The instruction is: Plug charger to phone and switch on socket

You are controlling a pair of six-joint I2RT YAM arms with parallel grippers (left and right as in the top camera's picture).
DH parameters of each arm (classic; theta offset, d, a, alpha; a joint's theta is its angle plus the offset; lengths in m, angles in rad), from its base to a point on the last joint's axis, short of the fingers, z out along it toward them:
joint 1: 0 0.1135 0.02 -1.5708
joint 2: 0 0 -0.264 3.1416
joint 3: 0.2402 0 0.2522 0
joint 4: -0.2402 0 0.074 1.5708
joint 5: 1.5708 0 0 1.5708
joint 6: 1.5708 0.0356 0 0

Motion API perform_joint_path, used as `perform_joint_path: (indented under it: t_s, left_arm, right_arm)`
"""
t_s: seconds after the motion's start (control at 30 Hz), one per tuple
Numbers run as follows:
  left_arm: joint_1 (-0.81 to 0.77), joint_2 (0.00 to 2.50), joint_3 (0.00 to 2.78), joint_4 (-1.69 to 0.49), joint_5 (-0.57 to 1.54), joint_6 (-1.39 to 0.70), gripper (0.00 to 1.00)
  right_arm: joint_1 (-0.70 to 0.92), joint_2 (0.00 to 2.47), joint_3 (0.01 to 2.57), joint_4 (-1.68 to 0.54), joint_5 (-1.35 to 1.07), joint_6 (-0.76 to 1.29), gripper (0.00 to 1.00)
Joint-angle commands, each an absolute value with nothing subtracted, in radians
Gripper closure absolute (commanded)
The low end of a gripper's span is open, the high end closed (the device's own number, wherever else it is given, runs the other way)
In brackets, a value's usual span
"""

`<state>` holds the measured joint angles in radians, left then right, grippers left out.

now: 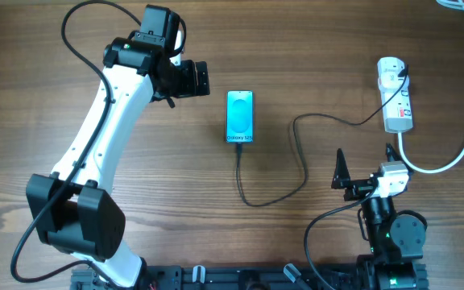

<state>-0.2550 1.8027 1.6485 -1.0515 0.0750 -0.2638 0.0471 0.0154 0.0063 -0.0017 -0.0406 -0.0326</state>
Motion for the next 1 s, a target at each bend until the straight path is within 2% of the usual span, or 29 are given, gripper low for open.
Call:
perform_joint_path:
  t_s: [0.0, 0.43, 0.67, 0.8, 0.9, 0.97]
  left_arm:
    - [-0.257, 1.807, 1.648, -1.052, 0.066, -0.244, 0.0]
    - [-0.257, 1.814, 1.648, -1.052, 0.065, -0.243, 0.0]
    - [-0.306, 1.751, 1.644, -1.088, 0.054, -0.266, 0.0]
    - [-0.337, 1.634, 1.531, -1.011, -0.013, -0.266, 0.0]
    - [-0.329, 1.507, 1.336, -0.91, -0.014, -0.266, 0.0]
    - [-0.328, 1.427, 1.233, -0.917, -0.013, -0.266, 0.0]
  right_arm:
    - [0.051, 0.004, 0.005, 0.001, -0.045, -0.052, 0.0]
    - [0.051, 0.004, 0.005, 0.001, -0.045, -0.052, 0.0]
    - [0.051, 0.004, 0.005, 0.001, -0.045, -0.052, 0.0]
    - [0.051, 0.004, 0.005, 0.001, -0.045, -0.052, 0.0]
    - [0.051, 0.004, 0.005, 0.001, -0.045, -0.052, 0.0]
    - [0.051, 0.004, 0.005, 0.001, -0.045, -0.052, 0.0]
